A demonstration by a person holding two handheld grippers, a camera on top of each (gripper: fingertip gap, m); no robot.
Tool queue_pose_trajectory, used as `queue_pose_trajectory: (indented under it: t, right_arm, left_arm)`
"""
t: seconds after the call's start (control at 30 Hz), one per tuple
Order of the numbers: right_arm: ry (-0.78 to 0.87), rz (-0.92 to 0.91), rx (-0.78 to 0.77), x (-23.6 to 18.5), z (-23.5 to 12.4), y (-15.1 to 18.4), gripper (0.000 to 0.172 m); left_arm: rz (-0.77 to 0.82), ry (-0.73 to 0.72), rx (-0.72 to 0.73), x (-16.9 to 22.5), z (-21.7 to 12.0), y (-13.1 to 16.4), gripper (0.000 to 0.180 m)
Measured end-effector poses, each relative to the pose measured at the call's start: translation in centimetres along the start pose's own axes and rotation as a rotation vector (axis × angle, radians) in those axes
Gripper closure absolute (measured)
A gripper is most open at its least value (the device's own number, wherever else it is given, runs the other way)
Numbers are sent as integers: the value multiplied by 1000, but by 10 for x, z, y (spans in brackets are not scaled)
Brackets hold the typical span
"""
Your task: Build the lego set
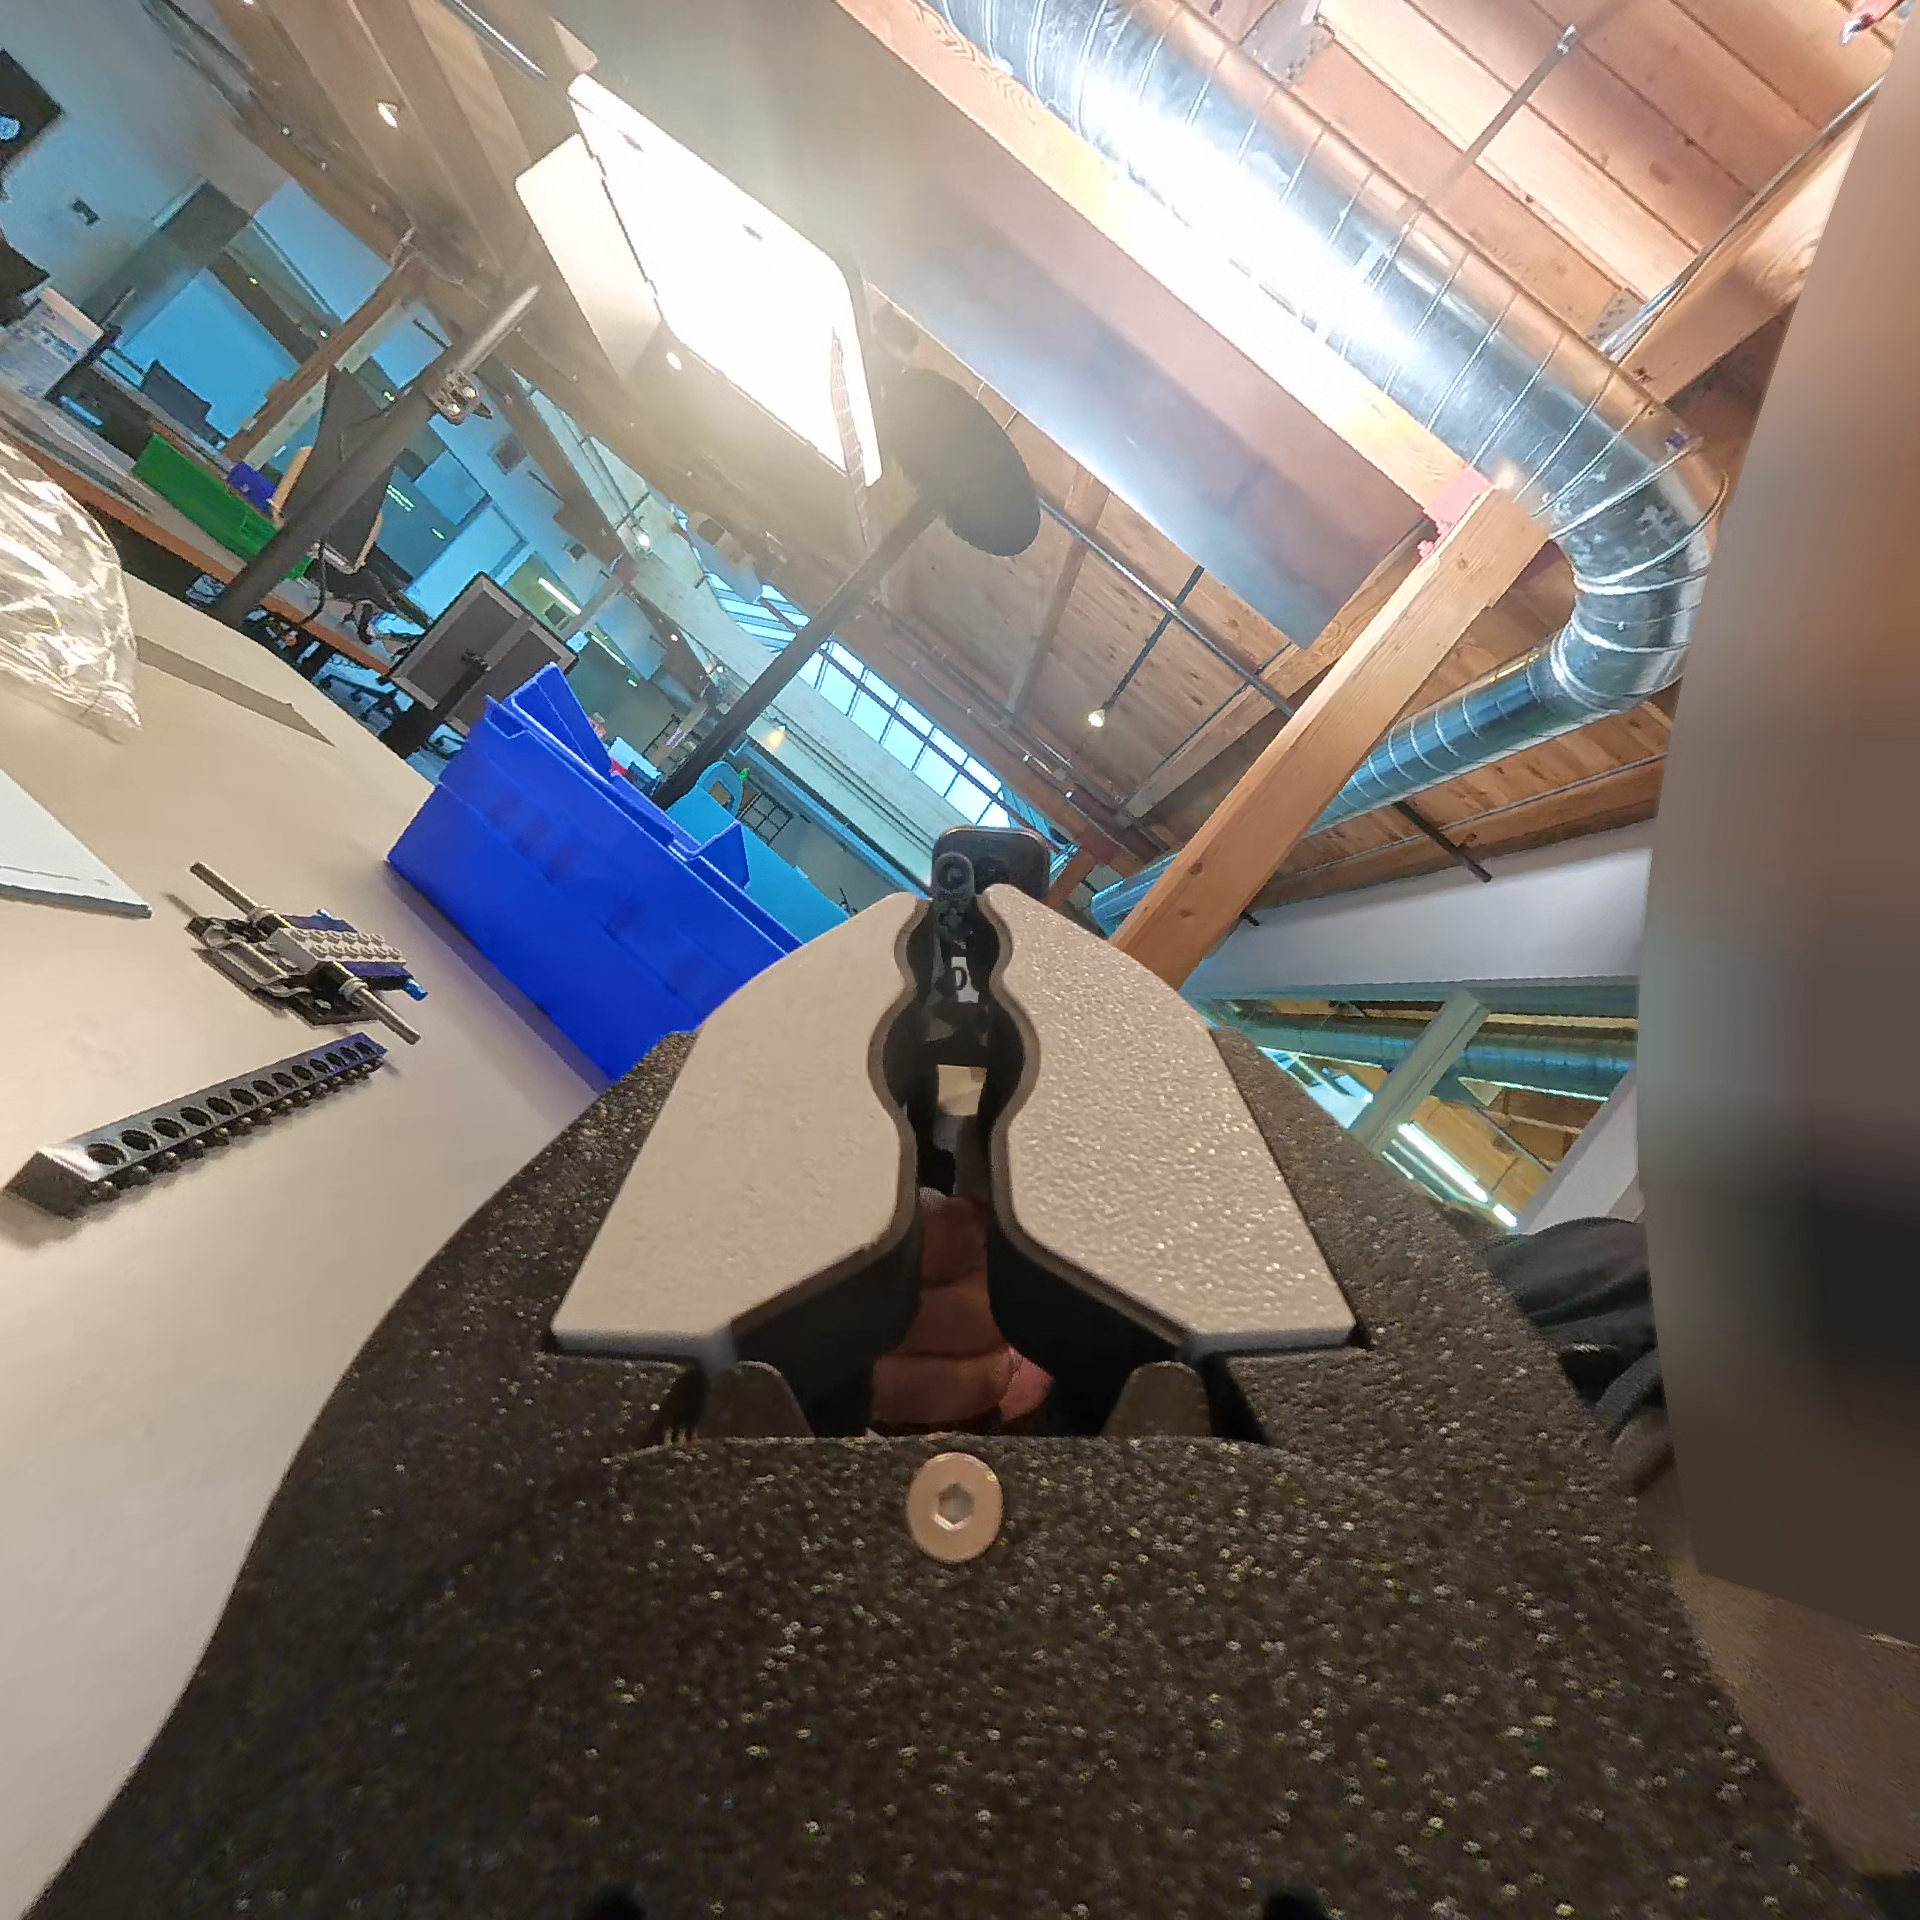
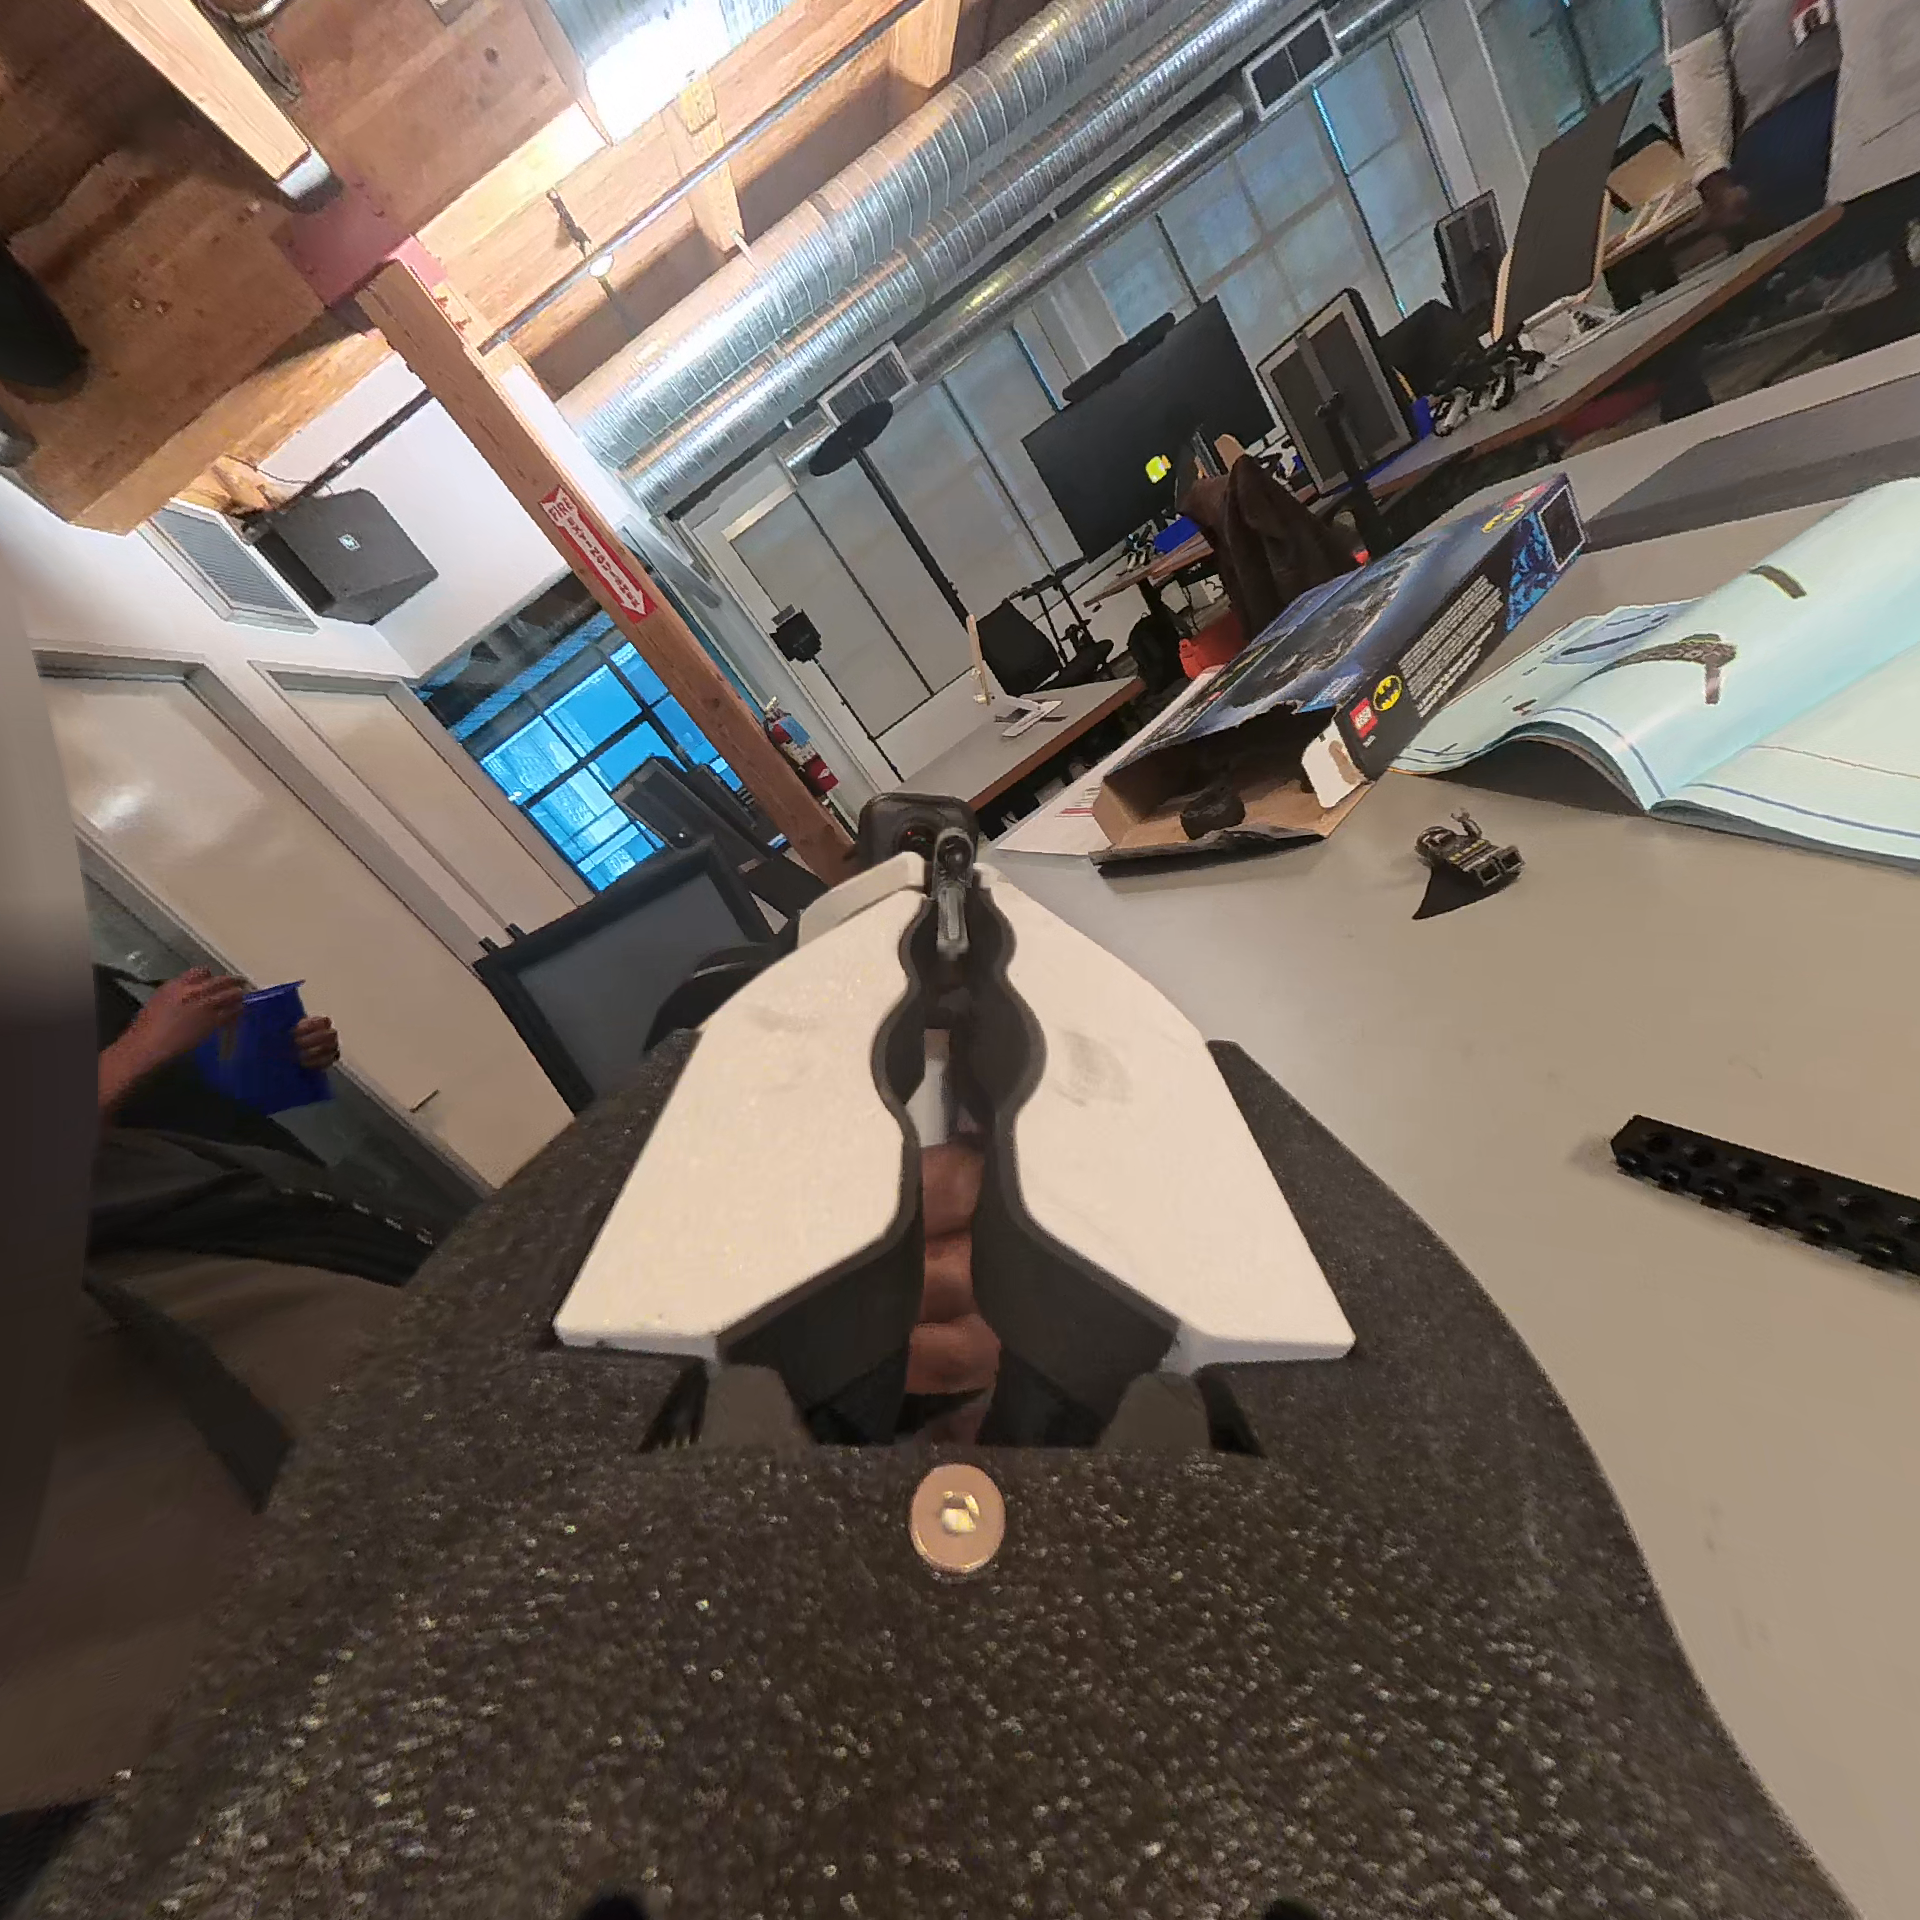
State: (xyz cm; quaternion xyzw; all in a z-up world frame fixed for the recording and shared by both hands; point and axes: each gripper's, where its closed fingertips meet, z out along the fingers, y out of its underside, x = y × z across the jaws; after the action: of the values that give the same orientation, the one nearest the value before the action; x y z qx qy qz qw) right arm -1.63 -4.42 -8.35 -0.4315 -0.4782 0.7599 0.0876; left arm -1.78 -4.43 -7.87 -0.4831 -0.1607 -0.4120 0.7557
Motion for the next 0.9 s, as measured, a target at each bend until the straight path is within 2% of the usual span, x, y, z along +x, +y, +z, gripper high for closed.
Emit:
queue_pose_trajectory:
  t: [0.23, 0.7, 0.9]
  right_arm:
    - [8, -37, -70, -2, 6, 3, 167]
    - [-5, -84, -76, -9, 13, -12, 167]
    - [7, -98, -108, -9, 16, -11, 167]
  left_arm:
    - [9, 7, -48, 3, 4, 0, 172]
    - [-49, 68, 25, 10, 1, -17, 173]
    - [-54, 43, 51, 9, -1, -20, 173]
